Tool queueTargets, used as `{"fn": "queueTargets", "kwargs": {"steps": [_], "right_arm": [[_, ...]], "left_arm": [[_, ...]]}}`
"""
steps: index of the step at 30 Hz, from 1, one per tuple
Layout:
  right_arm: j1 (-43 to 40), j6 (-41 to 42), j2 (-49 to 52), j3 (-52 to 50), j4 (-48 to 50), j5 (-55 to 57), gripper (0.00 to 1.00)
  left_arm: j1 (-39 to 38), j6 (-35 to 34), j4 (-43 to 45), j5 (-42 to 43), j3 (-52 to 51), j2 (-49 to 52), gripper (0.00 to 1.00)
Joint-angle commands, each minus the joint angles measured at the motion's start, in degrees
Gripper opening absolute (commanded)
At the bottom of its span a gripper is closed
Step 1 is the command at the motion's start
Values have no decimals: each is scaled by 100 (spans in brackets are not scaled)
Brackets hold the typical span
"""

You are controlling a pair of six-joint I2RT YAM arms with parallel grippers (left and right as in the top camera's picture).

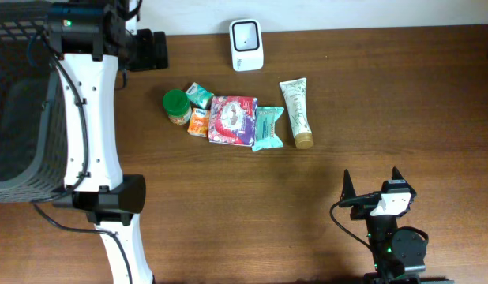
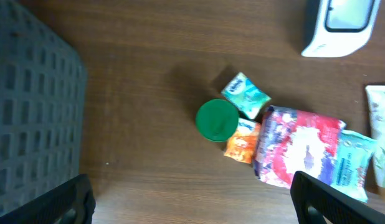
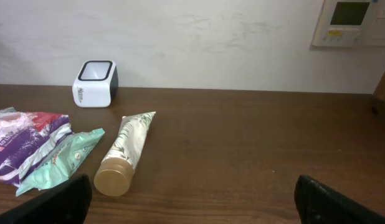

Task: Scan the item barcode
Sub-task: 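Reach right gripper to white Pantene tube and grasp its cap end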

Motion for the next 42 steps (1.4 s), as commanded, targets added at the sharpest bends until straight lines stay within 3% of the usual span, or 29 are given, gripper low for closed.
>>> {"fn": "queueTargets", "kwargs": {"steps": [1,6,8,9,10,13,15,17,21,25,28,30,34,38,39,42], "right_arm": [[-37,-2,-33,-33,-44,28,99],[-37,4,-33,-33,-9,-35,99],[-35,483,-33,-33,26,-1043,99],[-33,1263,-33,-33,151,-2282,99],[-33,1635,-33,-33,326,-2844,99],[-33,2577,-33,-33,2159,-3578,99],[-33,2662,-33,-15,3364,-3453,99],[-37,2627,-9,337,3624,-2820,99],[-37,1373,811,1729,2267,-2686,99],[-37,407,3182,4382,-557,-2636,99],[-37,210,5359,6516,-2868,-2310,99],[-37,105,6760,7648,-3825,-2883,99],[-33,103,8345,8218,-4286,-4168,99],[-33,859,9444,8220,-3724,-3989,98],[-39,1311,9792,8220,-3530,-3794,91],[-37,1731,10535,8220,-3152,-3727,89]], "left_arm": [[55,31,-20,-181,66,-66,99],[48,31,-20,-179,66,-66,99],[48,31,-20,-179,66,-66,99],[50,31,-20,-179,66,-66,99],[50,31,-20,-179,66,-66,99],[48,31,-20,-179,66,-66,99],[50,31,-20,-179,66,-66,99],[50,31,-20,-179,66,-63,99],[48,31,-20,-179,66,-66,99],[50,31,-20,-179,66,-66,99],[50,31,-20,-179,66,-66,99],[48,31,-20,-181,66,-66,99],[50,31,-20,-179,66,-66,99],[50,31,-20,-179,66,-66,99],[50,31,-20,-179,66,-66,99],[50,31,-20,-179,66,-66,99]]}}
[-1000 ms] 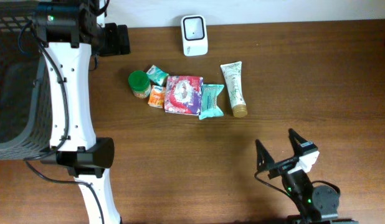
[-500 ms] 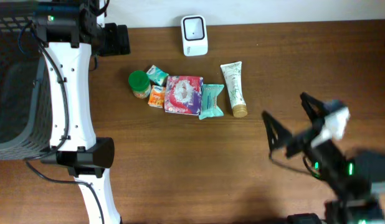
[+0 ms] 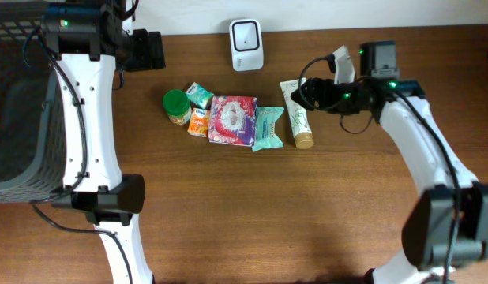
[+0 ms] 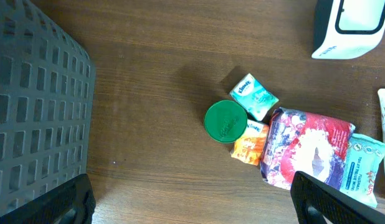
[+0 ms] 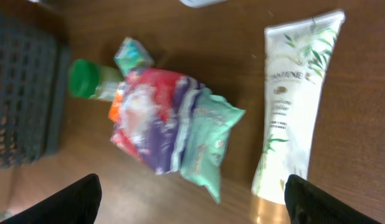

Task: Scan the item barcode

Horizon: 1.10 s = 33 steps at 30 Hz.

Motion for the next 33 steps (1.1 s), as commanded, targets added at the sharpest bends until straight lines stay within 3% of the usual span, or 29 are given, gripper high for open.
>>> {"fn": "queueTargets", "kwargs": {"steps": [1,5,10,18,22,27,30,33], "right_arm": [[-22,516,601,111,201,72,89],[-22,514,1110,111,553,101,89],[-20,518,1360,109,660,1093,88],[-22,516,1853,109,776,691,88],[-22,514,2122,109,857,282,61],[-15,507,2079,140,802,269,4],[7,448,1757,752,-175,946,4],[262,452,1554,1808,-1840,3012,4]], "left_arm": [[2,31,-7,-44,66,-66,99],[4,31,-7,-44,66,-66,99],[9,31,-7,-44,66,-63,99],[9,31,-7,-44,66,-66,99],[9,31,-7,-44,66,-66,99],[7,31,-7,-44,66,-63,99],[9,31,-7,-46,66,-63,99],[9,31,-7,-44,66,-66,99]]}}
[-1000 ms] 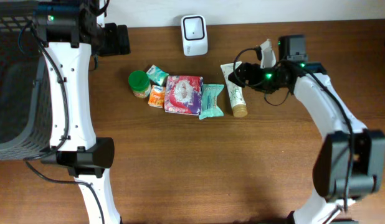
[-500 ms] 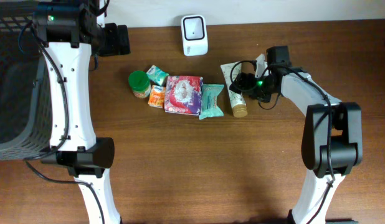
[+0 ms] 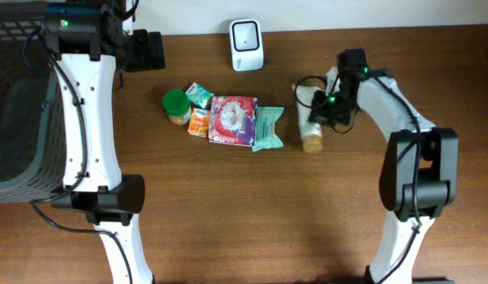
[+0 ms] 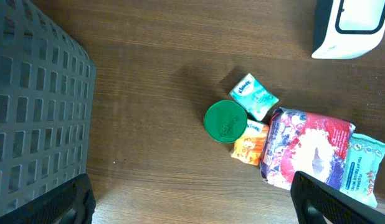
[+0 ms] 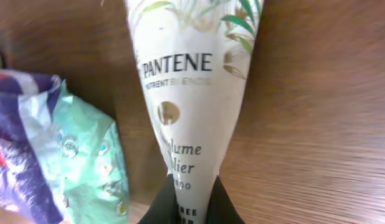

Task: Scan the item barcode

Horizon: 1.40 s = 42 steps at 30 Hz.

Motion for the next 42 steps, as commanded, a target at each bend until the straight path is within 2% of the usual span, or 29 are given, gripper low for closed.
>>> {"fn": "queueTargets", "kwargs": {"steps": [1,4,9,10,13,14,15,16,17,20,21,24,29,32,34,36,38,39,41,42], "right_arm": [[455,160,-374,1176,-1572,3198,4],[855,654,-323,1012,-2002,4568,4],[1261,695,48,490,-1878,4723,5],[1316,695,105,455,-1902,4708,14],[1351,693,109,494,-1978,4411,73],[1300,693,109,581,-2076,4306,75],[1228,693,109,673,-2162,4212,87],[1110,686,109,809,-2264,4061,93],[866,343,109,1008,-2321,3556,98],[129,-706,109,1231,-2293,1818,99],[-267,-1266,111,1222,-2288,837,99],[-1237,-2159,122,846,-2243,-981,99],[-1517,-2114,122,-81,-1405,-1344,100],[-1449,-1547,125,-691,-540,-1425,94],[-1449,-1495,127,-914,-195,-1628,89],[-1449,-1497,133,-1158,181,-1884,77],[-1449,-1495,133,-1276,374,-1921,56],[-1427,-1497,133,-1314,426,-1915,37],[-1357,-1495,133,-1311,472,-1893,9],[-1309,-1443,133,-1298,557,-1871,4]], "left_arm": [[7,31,-2,-46,66,-66,99],[9,31,-2,-46,66,-66,99],[9,31,-2,-46,66,-63,99],[9,31,-2,-46,66,-66,99],[20,31,-2,-46,66,-66,99],[17,31,-2,-46,66,-66,99],[15,31,-2,-46,66,-63,99],[17,31,-2,-46,66,-66,99],[17,31,-2,-46,66,-66,99],[20,31,-2,-46,66,-63,99],[28,31,-2,-48,66,-66,99],[24,31,-2,-46,66,-66,99],[20,31,-2,-46,66,-66,99],[20,31,-2,-46,66,-66,99],[20,31,-2,-46,66,-66,99],[17,31,-2,-46,66,-63,99],[20,31,-2,-46,66,-66,99],[20,31,-2,-48,66,-66,99],[20,31,-2,-46,66,-66,99],[20,31,-2,-46,66,-66,99]]}}
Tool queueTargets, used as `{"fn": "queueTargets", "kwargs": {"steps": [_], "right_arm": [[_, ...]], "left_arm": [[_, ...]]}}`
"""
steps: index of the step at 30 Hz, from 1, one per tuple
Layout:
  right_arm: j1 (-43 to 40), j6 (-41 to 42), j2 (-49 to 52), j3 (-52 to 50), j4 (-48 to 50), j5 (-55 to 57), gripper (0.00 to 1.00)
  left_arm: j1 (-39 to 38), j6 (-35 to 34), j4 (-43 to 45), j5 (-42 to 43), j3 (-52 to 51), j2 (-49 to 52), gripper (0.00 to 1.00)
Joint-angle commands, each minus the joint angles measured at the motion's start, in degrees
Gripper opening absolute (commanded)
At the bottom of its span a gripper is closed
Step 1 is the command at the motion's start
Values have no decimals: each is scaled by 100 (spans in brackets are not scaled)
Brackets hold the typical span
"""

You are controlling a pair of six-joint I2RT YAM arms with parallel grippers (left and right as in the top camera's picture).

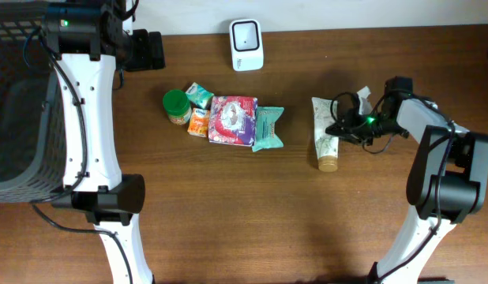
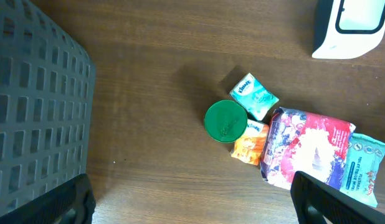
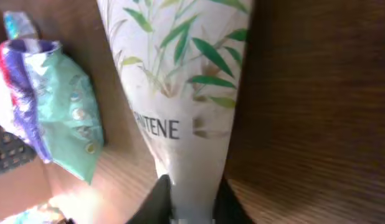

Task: Scan the item barcode

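Note:
The white Pantene tube [image 1: 324,132] with leaf print and a gold cap lies lengthwise right of the item pile, cap toward the front. My right gripper [image 1: 348,126] is shut on its middle from the right. The right wrist view shows the tube [image 3: 180,93] running up from between my right gripper's [image 3: 192,205] dark fingers. Whether the tube rests on the table or is just off it, I cannot tell. The white scanner [image 1: 246,43] stands at the back edge. My left gripper [image 2: 192,211] hangs high at the back left, open and holding nothing.
Left of the tube lie a teal wipes pack [image 1: 268,128], a red-purple bag [image 1: 233,120], an orange packet [image 1: 199,122], a small tissue pack [image 1: 200,95] and a green-lidded jar [image 1: 176,105]. A dark mesh basket [image 1: 15,102] fills the left edge.
The tube, still in my shut right gripper, has moved to the right and a little forward, away from the wipes pack. The left arm has not moved.
My right arm was parked open at the front, with the tube lying beside the wipes pack. Then it hovered open over the tube. Then it was shut on the tube, which now sits farther right, apart from the pile.

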Motion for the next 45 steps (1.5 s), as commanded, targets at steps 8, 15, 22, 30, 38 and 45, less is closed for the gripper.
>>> {"fn": "queueTargets", "kwargs": {"steps": [8,15,22,30,38,45], "right_arm": [[1224,1200,-57,2527,-2538,4913,4],[2758,2623,413,2022,-2774,8216,4],[3467,2618,914,2065,-2771,7694,35],[3165,2096,914,4271,-4210,6505,99],[2531,1005,927,3895,-4046,4839,90],[2474,1069,927,3578,-3705,4776,13]], "left_arm": [[20,31,-2,-46,66,-66,99],[20,31,-2,-46,66,-66,99],[20,31,-2,-46,66,-66,99],[20,31,-2,-46,66,-63,99],[20,31,-2,-46,66,-66,99],[20,31,-2,-46,66,-66,99]]}}
